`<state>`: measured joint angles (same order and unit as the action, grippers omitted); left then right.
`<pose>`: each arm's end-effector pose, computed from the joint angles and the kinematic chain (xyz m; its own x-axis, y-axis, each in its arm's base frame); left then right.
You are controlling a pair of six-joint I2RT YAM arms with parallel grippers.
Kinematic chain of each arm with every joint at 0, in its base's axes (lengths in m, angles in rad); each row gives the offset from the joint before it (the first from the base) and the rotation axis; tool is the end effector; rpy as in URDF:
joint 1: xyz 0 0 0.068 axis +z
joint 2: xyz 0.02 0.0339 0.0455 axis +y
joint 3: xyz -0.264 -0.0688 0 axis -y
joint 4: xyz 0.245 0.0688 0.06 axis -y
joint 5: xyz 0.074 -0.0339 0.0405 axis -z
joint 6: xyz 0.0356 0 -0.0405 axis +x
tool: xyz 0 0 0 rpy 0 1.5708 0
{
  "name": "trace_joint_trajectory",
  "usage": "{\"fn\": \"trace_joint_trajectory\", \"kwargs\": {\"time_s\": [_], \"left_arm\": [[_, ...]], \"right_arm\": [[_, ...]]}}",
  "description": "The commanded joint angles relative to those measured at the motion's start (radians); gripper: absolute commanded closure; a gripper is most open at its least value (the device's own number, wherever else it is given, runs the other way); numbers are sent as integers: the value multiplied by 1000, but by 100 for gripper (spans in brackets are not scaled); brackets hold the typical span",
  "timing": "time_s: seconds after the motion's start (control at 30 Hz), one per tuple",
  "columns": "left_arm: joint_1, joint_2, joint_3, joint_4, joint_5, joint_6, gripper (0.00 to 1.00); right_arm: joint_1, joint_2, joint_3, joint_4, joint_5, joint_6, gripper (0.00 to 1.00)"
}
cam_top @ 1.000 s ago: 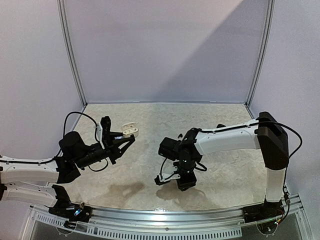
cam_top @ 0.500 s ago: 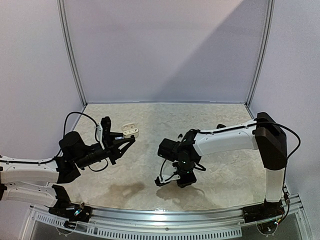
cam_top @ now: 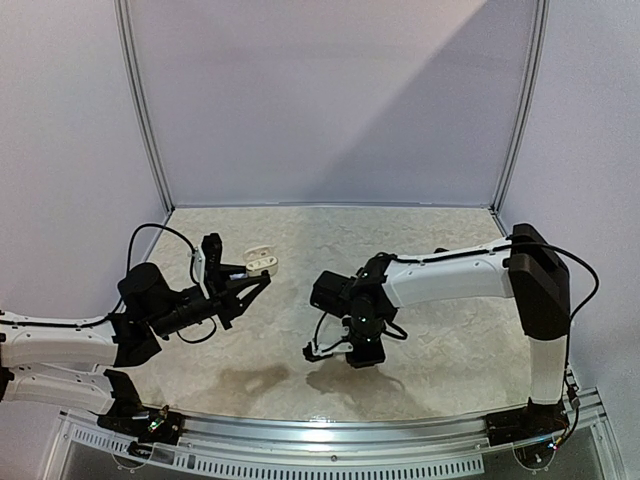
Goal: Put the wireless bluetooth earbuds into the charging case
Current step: Pick up the right earbud from the corner of the board, then insert the right earbud into the right side groove of the charging case.
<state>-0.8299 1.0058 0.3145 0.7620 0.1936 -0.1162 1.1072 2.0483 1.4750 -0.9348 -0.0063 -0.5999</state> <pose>0.1396 -0.1628 0.2342 -0.0516 -0.1121 -0.9924 0.8534 0.5112 -0.1021 0.1727 0.3459 0.1561 0.1367 -0.9891 -0.0553 -0.9904 -0.1352 -0.0302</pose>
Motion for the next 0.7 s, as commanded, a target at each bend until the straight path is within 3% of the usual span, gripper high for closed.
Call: {"fn": "trace_joint_trajectory", "kwargs": {"time_s": [0.0, 0.2, 0.4, 0.53, 0.67], "left_arm": [[5, -10, 21, 0, -23, 21, 100], [5, -10, 13, 49, -88, 55, 100], [3, -15, -7, 140, -70, 110, 100], [-7, -21, -18, 176, -75, 214, 100], [-14, -34, -18, 191, -106, 318, 100]], "right_arm": [[-27, -87, 39, 68, -5, 176, 98], [-53, -290, 42, 293, 51, 502, 100], [-37, -469, -13, 684, 168, 745, 100], [28, -479, -5, 888, 208, 703, 100], [59, -453, -8, 1061, 133, 625, 100]]}}
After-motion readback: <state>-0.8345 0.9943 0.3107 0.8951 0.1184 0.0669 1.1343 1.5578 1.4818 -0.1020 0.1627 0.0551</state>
